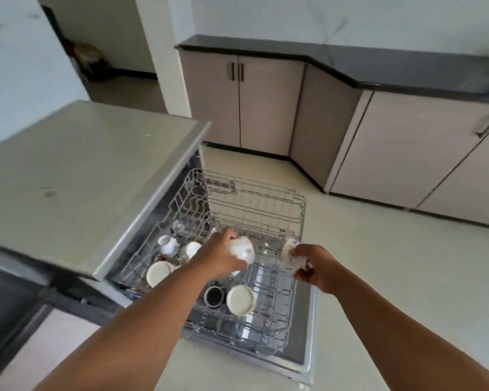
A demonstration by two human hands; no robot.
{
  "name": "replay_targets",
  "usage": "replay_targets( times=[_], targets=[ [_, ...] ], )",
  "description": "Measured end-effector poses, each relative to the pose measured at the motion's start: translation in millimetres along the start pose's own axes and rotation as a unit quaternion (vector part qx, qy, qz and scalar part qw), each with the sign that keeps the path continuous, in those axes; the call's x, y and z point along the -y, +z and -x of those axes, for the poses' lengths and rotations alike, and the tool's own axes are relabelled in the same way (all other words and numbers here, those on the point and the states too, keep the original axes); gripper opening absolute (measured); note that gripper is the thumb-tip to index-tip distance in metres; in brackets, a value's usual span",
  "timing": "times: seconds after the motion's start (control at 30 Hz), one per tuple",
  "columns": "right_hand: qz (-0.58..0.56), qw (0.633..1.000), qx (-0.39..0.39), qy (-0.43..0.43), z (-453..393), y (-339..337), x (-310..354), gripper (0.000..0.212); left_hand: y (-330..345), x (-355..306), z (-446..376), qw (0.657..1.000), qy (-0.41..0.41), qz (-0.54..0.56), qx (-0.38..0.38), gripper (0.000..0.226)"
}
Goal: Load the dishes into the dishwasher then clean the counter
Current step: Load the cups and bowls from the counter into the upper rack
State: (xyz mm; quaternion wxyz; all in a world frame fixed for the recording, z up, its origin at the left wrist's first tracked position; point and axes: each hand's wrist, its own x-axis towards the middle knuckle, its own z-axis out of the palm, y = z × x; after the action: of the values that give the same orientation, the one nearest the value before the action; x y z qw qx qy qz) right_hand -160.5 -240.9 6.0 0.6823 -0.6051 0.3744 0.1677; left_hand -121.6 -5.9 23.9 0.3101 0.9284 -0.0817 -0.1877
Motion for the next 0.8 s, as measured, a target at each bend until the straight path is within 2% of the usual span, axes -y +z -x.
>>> replay_targets(
  times=[0.1, 0.2, 0.37, 0.47, 0.6, 0.8],
  targets=[
    [0.135, 0.991, -0.014, 0.012, -19.6, -33.4, -21.4, 0.023, 28.0, 10.4, -6.0, 0.989, -0.007, -0.129, 0.077, 0.075],
    [0.248, 0.969, -0.004, 0.006, -34.8, -39.8, -40.0, 0.031, 35.9, 23.8, -12.4, 0.972, -0.046, -0.202, 0.111, 0.078],
    [0.357, 0.933, 0.024, -0.04, -46.0, -14.2, -50.0, 0.063, 34.8, 40.2, -37.3, 0.972, -0.092, -0.189, 0.107, 0.073],
    [0.427, 0.901, 0.024, -0.073, -52.4, 2.6, -50.1, 0.071, 39.4, 46.3, -56.8, 0.975, -0.09, -0.173, 0.11, 0.068],
    [0.516, 0.849, 0.023, -0.108, -73.1, 21.6, -49.0, 0.072, 49.3, 52.6, -88.1, 0.976, -0.047, -0.157, 0.144, 0.076],
    [0.542, 0.836, -0.008, -0.084, -108.8, 42.9, -47.3, 0.065, 72.5, 61.8, -126.1, 0.953, 0.079, -0.234, 0.175, 0.081]
  ],
)
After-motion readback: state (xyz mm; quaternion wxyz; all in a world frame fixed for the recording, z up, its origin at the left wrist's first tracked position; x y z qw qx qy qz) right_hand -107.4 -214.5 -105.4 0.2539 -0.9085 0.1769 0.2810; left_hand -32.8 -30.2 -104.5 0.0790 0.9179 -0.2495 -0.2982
